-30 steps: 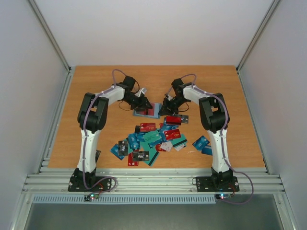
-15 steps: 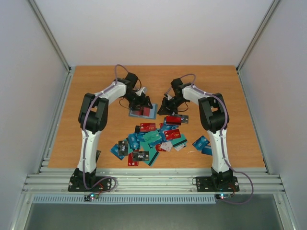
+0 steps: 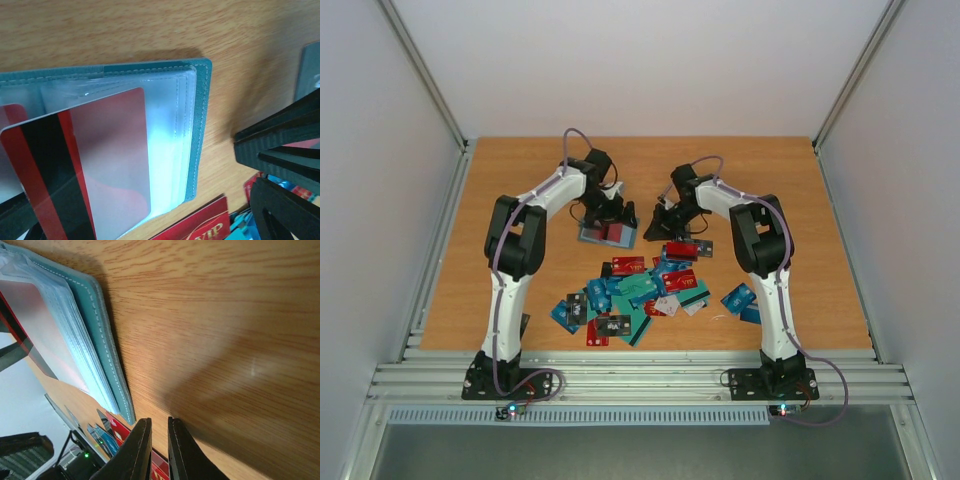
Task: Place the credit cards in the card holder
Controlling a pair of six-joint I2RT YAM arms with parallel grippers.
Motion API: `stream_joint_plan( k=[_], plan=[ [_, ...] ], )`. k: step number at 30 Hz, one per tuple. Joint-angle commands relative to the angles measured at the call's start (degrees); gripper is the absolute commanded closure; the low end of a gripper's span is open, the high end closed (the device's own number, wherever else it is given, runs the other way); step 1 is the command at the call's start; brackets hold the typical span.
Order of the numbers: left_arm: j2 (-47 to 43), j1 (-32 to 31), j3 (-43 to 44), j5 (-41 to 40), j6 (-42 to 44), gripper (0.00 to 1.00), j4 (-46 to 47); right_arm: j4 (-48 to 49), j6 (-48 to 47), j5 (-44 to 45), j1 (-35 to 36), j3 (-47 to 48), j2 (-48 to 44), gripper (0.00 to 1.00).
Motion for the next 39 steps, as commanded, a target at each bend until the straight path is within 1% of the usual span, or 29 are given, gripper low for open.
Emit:
stream_joint_plan(
  k=[1,11,12,14,15,17,20,21,22,25,29,33,39],
  plan=[
    [-1.1,-1.5,3.4,-9.1,3.4,0.01,-6.4,0.9,1.3,-0.2,0.9,1.9,1.9,0.88],
    [-3.1,-2.3,3.8,-17.1,4.8,0.01,-7.9,2.1,2.6,-0.3,1.4,2.2,2.2,0.88],
    [-2.7,-2.0,4.7,-16.3,4.9,0.01,-9.0,2.1,2.7,-0.3,1.4,2.3,2.2,0.88],
    [-2.9,-1.4,4.2,-13.4,4.8,0.01,-8.3,2.2,2.8,-0.3,1.5,2.1,2.1,0.88],
    [-2.6,-1.0,5.5,-12.2,4.5,0.01,-10.0,2.2,2.8,-0.3,1.5,2.1,2.1,0.88],
    [-4.1,-0.8,4.5,-12.9,4.6,0.01,-8.5,2.2,2.8,-0.1,1.5,1.8,1.8,0.88],
    [-5.1,0.0,4.3,-14.7,5.0,0.01,-9.5,2.0,2.7,0.0,1.6,1.6,1.6,0.88],
    [-5.3,0.8,4.4,-13.0,4.7,0.01,-10.3,1.9,2.7,0.0,1.6,1.5,1.6,0.88],
    [-6.3,1.6,3.4,-11.9,4.2,0.01,-9.5,1.8,2.6,0.1,1.6,1.7,1.5,0.88],
    [-10.5,2.6,-3.1,-10.1,1.1,0.01,-2.3,2.0,2.8,0.1,1.6,1.8,1.5,0.88],
    [-9.7,2.6,-3.5,-7.6,1.8,0.04,-0.8,2.6,3.4,-0.2,1.9,2.0,1.6,0.88],
    [-8.9,2.7,-4.8,-7.8,1.0,0.07,1.5,3.1,4.0,-0.7,2.6,2.6,1.6,0.88],
    [-5.5,2.9,-4.7,-6.2,0.7,0.11,1.8,3.4,4.3,-1.2,3.8,3.7,2.0,0.88]
  ],
)
